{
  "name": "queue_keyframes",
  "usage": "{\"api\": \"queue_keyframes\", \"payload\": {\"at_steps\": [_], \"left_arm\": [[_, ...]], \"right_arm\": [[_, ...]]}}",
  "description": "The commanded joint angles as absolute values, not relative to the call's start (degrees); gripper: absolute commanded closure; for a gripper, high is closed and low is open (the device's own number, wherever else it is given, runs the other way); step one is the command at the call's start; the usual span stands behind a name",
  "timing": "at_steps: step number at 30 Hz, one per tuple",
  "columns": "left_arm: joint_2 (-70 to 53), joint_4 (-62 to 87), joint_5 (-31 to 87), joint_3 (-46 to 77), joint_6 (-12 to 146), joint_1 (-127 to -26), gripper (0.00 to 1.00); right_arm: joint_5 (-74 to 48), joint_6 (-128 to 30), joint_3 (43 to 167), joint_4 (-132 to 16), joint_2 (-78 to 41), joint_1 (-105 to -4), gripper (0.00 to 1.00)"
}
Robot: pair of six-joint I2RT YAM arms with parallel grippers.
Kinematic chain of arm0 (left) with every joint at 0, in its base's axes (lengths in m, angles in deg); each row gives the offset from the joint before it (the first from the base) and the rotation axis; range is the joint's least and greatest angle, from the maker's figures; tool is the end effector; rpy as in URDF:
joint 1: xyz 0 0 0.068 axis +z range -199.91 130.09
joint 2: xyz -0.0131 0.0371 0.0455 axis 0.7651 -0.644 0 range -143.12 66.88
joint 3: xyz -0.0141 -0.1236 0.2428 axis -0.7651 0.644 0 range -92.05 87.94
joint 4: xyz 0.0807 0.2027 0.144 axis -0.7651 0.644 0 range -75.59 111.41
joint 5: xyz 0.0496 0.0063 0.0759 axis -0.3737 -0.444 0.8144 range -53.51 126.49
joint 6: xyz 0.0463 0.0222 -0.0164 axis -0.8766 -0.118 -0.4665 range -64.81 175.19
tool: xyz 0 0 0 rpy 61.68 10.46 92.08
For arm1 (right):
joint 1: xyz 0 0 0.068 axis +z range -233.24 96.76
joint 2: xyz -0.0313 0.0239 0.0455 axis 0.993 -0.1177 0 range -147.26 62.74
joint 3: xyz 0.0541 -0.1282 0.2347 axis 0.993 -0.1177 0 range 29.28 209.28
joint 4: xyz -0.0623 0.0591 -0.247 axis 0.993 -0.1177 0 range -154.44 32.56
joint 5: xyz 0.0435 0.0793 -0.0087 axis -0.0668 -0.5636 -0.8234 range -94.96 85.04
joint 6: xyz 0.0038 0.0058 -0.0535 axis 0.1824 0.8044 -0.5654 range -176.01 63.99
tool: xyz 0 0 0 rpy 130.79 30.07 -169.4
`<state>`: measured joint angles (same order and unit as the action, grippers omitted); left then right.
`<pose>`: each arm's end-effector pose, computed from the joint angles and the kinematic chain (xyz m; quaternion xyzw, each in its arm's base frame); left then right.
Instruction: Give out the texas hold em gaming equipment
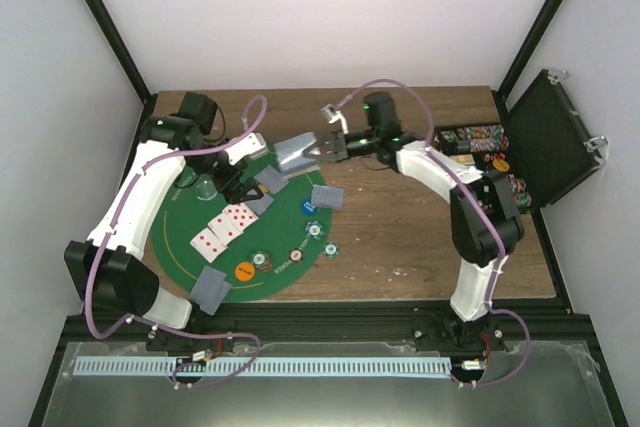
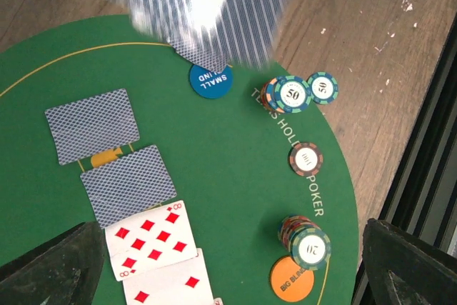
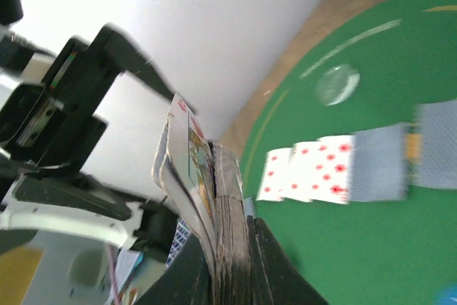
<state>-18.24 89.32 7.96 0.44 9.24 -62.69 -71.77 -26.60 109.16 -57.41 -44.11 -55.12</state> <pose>0.2609 -0.0765 0.3463 0.5024 0.8165 -0.1914 0.2106 0.3555 0.2271 0.2686 -0.2799 0.7147 0.6214 0.1569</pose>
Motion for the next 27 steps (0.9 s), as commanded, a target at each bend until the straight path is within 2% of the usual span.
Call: {"api": "queue_keyframes", "payload": {"at_steps": [1,5,13,27], "left_arm": [[-17.1,88.1,7.8,1.0,9.2,-62.7,0.00],[-17.5,87.7,10.2,2.6,9.7,-62.3,0.00],[-18.7,86.1,9.0,4.4,11.2,-61.2,0.01],[-19.3,86.3,10.2,3.8,10.9,-61.1,0.00]], "right_arm": [[-68.9,-29.8,103.3,-59.9,-37.9,-64.3,0.99],[-64.3,-37.6,96.7,-68.1,-33.1,-72.0,0.99],[-61.1,-42.8,80.3,-69.9,-27.0,-81.7,0.99],[-53.7,-42.1,76.9,-67.2,-33.8,-85.1,0.99]]}}
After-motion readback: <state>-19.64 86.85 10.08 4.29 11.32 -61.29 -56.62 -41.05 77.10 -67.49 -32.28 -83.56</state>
